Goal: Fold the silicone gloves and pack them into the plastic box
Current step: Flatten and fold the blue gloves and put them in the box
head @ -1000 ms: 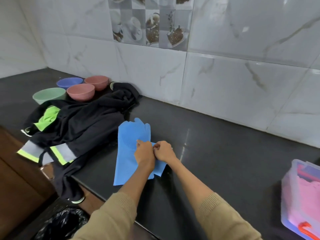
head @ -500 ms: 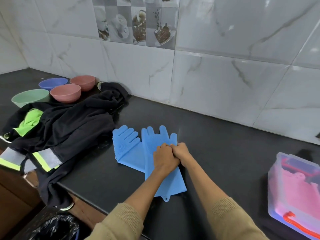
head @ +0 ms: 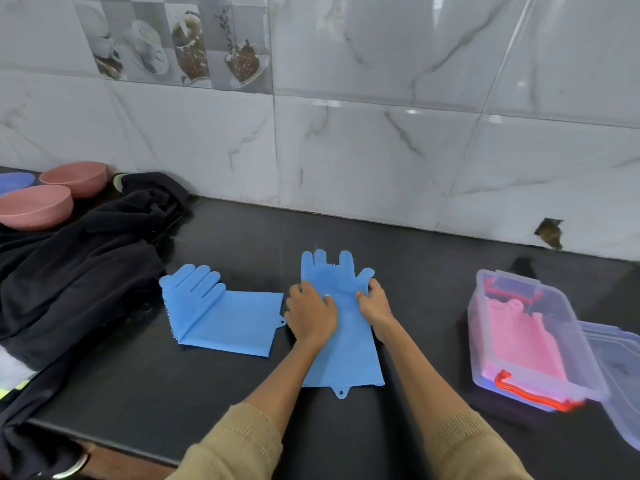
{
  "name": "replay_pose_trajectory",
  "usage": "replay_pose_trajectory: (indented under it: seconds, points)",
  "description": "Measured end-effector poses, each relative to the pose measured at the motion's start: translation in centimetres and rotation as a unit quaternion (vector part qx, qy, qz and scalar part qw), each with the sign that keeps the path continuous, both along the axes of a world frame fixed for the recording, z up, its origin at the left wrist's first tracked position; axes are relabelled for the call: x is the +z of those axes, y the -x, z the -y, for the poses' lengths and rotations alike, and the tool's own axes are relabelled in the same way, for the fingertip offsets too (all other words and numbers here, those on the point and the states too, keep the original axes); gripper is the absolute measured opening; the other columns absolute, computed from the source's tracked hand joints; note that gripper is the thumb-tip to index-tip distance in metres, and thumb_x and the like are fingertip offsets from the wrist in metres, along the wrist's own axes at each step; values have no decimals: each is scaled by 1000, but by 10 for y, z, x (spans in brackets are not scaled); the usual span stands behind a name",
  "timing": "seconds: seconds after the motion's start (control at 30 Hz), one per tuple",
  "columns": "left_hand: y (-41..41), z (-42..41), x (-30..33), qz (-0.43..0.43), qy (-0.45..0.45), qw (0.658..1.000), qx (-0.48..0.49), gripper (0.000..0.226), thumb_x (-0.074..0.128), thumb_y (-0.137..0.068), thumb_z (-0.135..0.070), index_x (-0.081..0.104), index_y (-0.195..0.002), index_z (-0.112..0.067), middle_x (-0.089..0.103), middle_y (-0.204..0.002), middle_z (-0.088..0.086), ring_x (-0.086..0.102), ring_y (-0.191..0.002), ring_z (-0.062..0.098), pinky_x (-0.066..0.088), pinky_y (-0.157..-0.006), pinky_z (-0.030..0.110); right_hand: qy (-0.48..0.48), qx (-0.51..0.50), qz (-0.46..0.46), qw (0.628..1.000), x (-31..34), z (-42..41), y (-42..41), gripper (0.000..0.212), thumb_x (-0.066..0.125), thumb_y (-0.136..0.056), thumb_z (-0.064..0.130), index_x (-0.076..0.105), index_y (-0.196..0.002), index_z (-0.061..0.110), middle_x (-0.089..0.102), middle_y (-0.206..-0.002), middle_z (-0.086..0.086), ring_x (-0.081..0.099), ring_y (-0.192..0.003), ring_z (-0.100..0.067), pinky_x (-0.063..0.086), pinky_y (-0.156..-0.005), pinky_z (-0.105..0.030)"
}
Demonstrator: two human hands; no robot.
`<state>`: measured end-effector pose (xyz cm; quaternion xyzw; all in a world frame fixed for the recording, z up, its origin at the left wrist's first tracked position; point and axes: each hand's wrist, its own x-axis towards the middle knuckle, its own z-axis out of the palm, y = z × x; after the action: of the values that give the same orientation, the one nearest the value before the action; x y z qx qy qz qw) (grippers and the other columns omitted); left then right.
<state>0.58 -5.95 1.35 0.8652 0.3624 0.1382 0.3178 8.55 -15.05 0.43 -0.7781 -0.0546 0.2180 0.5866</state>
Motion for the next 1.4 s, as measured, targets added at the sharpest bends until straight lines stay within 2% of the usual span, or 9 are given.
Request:
replay_pose_trajectory:
  seconds: [0.2, 0.4, 0.6, 0.83, 1.0, 1.13, 1.23, 1.33, 1.4]
  points:
    - [-11, -20, 8, -65, 180, 979, 67, 62, 53, -89, -46, 42, -129, 0, 57, -128, 14, 55, -117, 34, 45, -96, 42, 15, 191, -233, 954, 13, 27, -2, 37, 52, -85, -1, 56, -120, 9, 68, -118, -10, 68, -102, -25, 58, -85, -35]
    - [-13, -34, 2, -76, 181, 980, 15, 45, 58, -85, -41, 57, -115, -8, 65, -109, 7, 60, -96, 27, 46, -79, 34, 57, 144, -255, 954, 13, 26, -9, 63, 50, -90, 56, 47, -132, 9, 64, -123, -16, 69, -99, -26, 61, -70, -33]
    - [-21, -41, 1, 19, 347, 937, -36, 31, 62, -84, -14, 60, -113, -2, 63, -86, 2, 61, -74, 15, 47, -57, 26, -32, 148, -273, 950, 10, 26, -11, 33, 55, -91, 20, 59, -122, 8, 70, -115, -7, 68, -102, -22, 56, -89, -35]
    - [-25, -45, 3, 54, 402, 905, -124, 40, 54, -86, 0, 47, -118, -22, 60, -102, 2, 60, -83, 13, 47, -58, 24, -169, 151, -278, 933, 6, 19, -4, 39, 49, -84, 2, 56, -123, 4, 64, -117, -15, 63, -104, -29, 54, -90, -39]
    - [-33, -52, -5, 83, 341, 930, -105, 23, 61, -79, -2, 57, -88, -23, 63, -87, -1, 62, -77, 15, 47, -56, 22, -192, 54, -223, 954, -3, 9, -15, 35, 51, -79, -5, 55, -112, 8, 63, -115, -20, 64, -100, -33, 53, -93, -47]
    - [-41, -53, -20, 152, 231, 961, -28, 40, 79, -74, -12, 58, -108, -10, 64, -102, 2, 63, -93, 21, 54, -81, 34, -124, -32, -101, 987, -7, -2, -23, 26, 55, -84, 1, 54, -105, 15, 64, -109, -11, 65, -89, -22, 57, -72, -33]
    - [-45, -53, -27, 171, 158, 973, -1, 46, 80, -75, -19, 58, -113, -9, 68, -108, 5, 65, -93, 21, 53, -79, 31, -61, -55, 14, 997, -12, -9, -24, 36, 57, -87, 7, 49, -120, 16, 60, -120, -7, 60, -88, -10, 49, -64, -18]
    - [-46, -57, -31, 154, 87, 984, -1, 38, 77, -78, -29, 59, -108, -13, 70, -104, 1, 66, -89, 19, 50, -71, 29, 35, -46, 145, 988, -18, -8, -19, 57, 54, -92, 14, 31, -145, 11, 46, -141, -3, 52, -110, -13, 46, -83, -7]
    - [-46, -61, -32, 119, 15, 993, -16, 33, 71, -81, -39, 59, -105, -19, 70, -99, -6, 65, -87, 16, 48, -67, 29, 137, -10, 230, 963, -26, -4, -15, 63, 48, -97, 26, 19, -150, 12, 35, -151, -1, 42, -131, -18, 38, -103, -22]
